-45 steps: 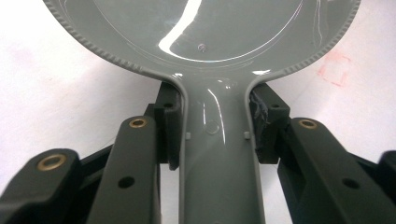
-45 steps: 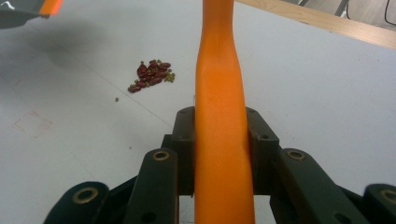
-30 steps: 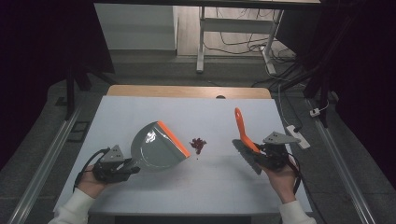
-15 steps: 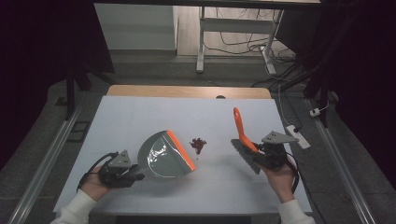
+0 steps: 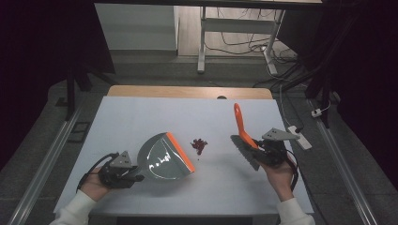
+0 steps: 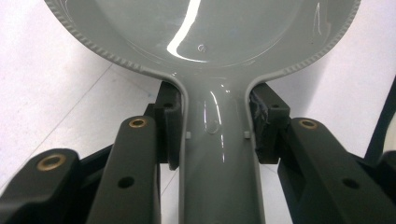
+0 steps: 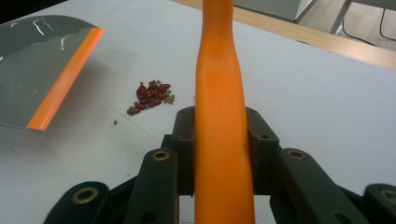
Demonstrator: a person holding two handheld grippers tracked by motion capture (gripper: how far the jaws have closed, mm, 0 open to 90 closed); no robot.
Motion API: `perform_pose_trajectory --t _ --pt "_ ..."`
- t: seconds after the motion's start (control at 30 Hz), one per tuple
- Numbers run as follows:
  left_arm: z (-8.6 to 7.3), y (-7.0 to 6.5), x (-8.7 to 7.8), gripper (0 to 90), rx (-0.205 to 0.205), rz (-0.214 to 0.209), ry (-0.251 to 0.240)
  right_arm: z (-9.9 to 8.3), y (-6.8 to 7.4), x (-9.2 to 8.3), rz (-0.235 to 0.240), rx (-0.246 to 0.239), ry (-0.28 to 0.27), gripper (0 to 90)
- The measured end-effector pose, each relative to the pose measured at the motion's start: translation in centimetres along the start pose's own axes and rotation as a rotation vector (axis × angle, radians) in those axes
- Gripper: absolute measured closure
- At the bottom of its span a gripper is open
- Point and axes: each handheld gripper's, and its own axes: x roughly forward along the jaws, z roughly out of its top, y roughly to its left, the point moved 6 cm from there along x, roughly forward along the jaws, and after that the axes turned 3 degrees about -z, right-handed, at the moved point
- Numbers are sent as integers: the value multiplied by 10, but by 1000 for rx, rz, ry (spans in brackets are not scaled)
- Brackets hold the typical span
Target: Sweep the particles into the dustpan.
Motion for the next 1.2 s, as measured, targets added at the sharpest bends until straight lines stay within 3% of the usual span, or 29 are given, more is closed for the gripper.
perform_pose_trajectory --t 0.37,0.7,1.2 --pt "-2 1 6 620 -7 -6 32 18 2 24 21 -13 -6 699" --pt "1 -1 14 620 9 -29 51 23 11 45 42 -39 27 699" --pt "8 1 27 620 18 -55 79 28 10 69 45 -50 56 699"
